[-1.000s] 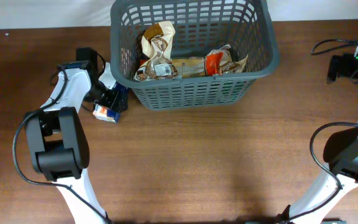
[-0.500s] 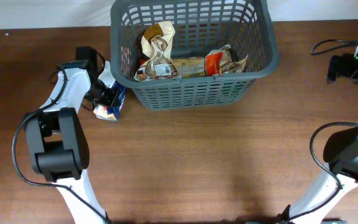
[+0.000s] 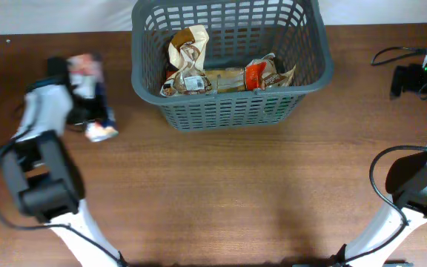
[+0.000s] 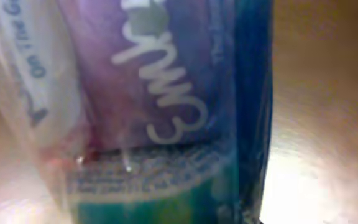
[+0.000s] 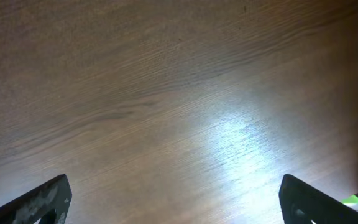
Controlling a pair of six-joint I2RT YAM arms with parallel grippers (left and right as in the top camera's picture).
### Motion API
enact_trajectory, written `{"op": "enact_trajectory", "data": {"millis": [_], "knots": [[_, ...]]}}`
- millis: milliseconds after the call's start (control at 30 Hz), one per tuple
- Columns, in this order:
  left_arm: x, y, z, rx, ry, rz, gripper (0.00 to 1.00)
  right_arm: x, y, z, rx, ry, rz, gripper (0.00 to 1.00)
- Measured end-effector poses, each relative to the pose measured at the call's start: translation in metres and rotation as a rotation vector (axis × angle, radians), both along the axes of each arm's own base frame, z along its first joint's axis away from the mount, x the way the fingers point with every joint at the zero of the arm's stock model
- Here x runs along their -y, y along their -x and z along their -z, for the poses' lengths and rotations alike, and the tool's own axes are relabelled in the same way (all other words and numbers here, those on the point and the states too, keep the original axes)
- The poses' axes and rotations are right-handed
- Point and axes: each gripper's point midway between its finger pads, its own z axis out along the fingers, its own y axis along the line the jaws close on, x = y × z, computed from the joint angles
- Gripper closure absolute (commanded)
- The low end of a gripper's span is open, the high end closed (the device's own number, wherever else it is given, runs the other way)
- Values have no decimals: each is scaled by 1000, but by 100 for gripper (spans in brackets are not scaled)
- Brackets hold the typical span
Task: Pack container
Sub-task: 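Lift the tissue pack and carry it over the basket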
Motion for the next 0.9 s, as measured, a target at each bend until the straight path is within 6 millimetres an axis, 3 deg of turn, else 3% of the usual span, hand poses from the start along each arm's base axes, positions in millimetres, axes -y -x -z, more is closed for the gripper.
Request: {"op": "enact_trajectory", "data": {"millis": [133, 200, 267, 333, 400, 433, 600, 733, 800, 900], "knots": [[-68, 6, -31, 99, 174, -235, 98, 0, 0, 0, 0, 0, 0, 1], [-87, 7, -53, 147, 238, -289, 98, 0, 0, 0, 0, 0, 0, 1], [-91, 4, -81, 184, 275, -278, 98, 0, 0, 0, 0, 0, 0, 1], [-78, -5, -113, 223, 279, -189, 98, 0, 0, 0, 1, 0, 1, 1], [-58, -19, -148, 276, 245, -76, 98, 0, 0, 0, 1, 0, 0, 1], [-33, -37, -184, 360, 194, 45, 98, 0, 0, 0, 1, 0, 0, 1], [61, -64, -281, 597, 44, 404, 98, 0, 0, 0, 0, 0, 0, 1], [161, -51, -356, 805, -56, 711, 98, 0, 0, 0, 0, 0, 0, 1], [207, -36, -375, 871, -70, 842, 98, 0, 0, 0, 0, 0, 0, 1], [259, -18, -383, 916, -66, 993, 98, 0, 0, 0, 0, 0, 0, 1]]}}
